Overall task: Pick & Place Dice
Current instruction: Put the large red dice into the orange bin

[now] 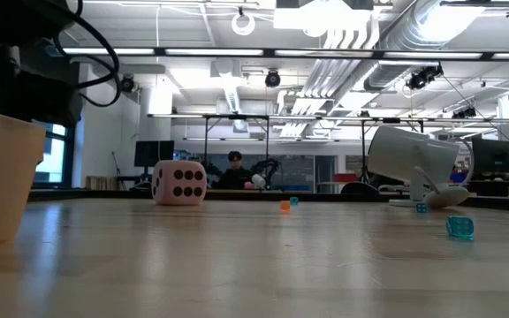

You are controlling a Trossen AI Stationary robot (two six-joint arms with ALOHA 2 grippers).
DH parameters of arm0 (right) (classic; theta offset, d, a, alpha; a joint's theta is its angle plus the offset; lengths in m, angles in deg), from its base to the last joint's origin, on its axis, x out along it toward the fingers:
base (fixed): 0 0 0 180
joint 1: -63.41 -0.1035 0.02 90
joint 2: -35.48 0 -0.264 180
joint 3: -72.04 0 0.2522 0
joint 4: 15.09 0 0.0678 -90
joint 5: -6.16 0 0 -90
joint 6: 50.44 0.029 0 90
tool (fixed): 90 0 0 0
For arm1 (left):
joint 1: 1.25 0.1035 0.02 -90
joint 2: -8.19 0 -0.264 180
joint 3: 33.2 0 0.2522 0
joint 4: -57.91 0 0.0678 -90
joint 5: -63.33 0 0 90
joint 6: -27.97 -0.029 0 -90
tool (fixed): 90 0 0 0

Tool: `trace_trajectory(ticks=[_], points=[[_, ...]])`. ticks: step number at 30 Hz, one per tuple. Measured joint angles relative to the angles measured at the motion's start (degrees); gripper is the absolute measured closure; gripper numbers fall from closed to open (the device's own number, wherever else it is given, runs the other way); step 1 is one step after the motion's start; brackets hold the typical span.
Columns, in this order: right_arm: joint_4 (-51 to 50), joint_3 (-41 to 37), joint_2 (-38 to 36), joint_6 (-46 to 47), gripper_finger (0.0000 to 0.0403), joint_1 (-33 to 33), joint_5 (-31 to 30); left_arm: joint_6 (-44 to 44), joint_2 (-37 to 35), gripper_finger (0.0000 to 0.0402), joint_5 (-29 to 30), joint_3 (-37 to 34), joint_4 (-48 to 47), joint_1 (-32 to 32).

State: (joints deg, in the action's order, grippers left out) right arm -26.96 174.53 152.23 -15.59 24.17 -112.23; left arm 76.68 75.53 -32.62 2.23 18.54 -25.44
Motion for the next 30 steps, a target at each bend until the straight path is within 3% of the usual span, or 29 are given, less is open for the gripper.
trace_trajectory(ticks=[3, 15, 24, 30], points=[[0.0, 0.0, 0.0, 0.0, 0.0277, 0.0, 0.0, -0.9, 0.0, 0.0064, -0.2, -0.1, 0.3, 0.0], [0.0, 0.0, 0.0, 0.0, 0.0277, 0.0, -0.1, -3.9, 0.2, 0.0073, -0.1, 2.8, -0.8, -1.9], [0.0, 0.0, 0.0, -0.1, 0.0277, 0.0, -0.2, -7.4, 0.3, 0.0078, 9.3, 17.6, -16.4, -5.9], [0.0, 0.0, 0.0, -0.2, 0.0277, 0.0, -0.2, -6.9, 0.2, 0.0078, 11.5, 28.7, -24.7, -9.4]])
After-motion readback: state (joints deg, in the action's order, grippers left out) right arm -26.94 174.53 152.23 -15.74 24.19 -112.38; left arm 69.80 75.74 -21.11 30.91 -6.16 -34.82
